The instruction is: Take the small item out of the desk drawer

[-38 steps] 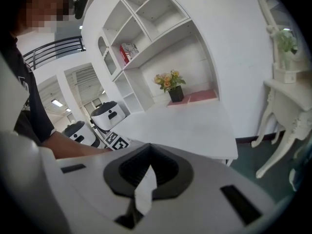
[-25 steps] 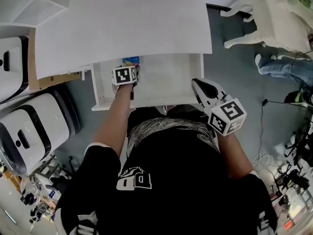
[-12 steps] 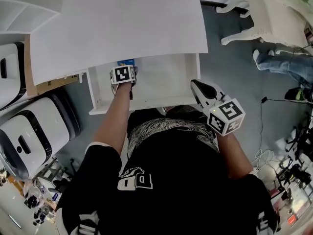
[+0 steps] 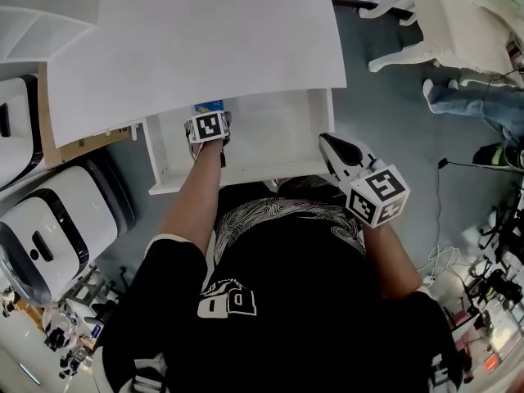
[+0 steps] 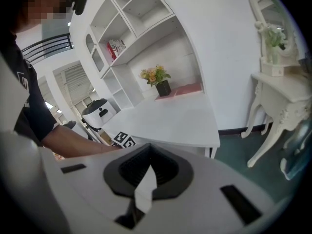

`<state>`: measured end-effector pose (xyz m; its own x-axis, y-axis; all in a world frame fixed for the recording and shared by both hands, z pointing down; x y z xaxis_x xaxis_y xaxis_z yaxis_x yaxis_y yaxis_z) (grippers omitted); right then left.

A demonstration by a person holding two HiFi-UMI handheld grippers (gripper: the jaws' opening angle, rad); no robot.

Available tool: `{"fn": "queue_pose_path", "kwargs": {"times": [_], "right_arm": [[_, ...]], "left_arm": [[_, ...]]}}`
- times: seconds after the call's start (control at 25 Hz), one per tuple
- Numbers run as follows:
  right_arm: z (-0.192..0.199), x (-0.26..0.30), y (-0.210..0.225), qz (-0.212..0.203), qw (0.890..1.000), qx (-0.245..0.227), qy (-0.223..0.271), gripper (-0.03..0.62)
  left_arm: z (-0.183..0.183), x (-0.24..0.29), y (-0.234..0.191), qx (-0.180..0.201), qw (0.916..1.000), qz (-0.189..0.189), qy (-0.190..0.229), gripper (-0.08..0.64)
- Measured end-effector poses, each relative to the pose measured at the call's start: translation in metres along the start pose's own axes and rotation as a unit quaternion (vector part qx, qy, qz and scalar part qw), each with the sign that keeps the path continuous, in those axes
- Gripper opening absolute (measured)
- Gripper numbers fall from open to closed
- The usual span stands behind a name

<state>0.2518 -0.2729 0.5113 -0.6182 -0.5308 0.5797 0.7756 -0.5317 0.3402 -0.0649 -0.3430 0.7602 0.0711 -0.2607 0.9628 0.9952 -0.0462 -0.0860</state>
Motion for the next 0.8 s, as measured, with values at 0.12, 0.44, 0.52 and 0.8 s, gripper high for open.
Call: {"fn": "queue_pose_path", "kwargs": {"times": [0.12, 0.44, 0.52, 0.8], "right_arm": [[0.000, 0.001, -0.003, 0.002, 1.000, 0.002, 0.002, 0.009], [0.000, -0.001, -0.011, 0.010, 1.000, 0.004, 0.008, 0.009], [-0.002, -0.002, -0.015, 0.012, 1.000, 0.003, 0.012, 0.009], [-0.008, -0.003, -0.030, 0.014, 1.000, -0.001, 0.027, 0.009]], "left_arm": [[0.001, 0.000, -0.002, 0.002, 0.9999, 0.003, 0.015, 0.425], [-0.001, -0.004, -0.003, 0.003, 0.9999, 0.014, -0.006, 0.425], [-0.001, -0.009, -0.003, 0.014, 0.9995, 0.023, -0.016, 0.425], [-0.003, -0.028, -0.003, 0.044, 0.9973, 0.054, -0.023, 0.425]]}}
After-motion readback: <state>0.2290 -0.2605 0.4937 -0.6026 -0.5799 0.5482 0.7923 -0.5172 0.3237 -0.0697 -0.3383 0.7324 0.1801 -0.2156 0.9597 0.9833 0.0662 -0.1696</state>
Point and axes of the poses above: the fingertips, and each gripper's own axes: x forward along the fingers, y to its right, z out of its underside, the point moved 7 cm from there along -x, backward along the fingers, and after that the axes turned 5 degrees about -x, right-handed, at the moved point
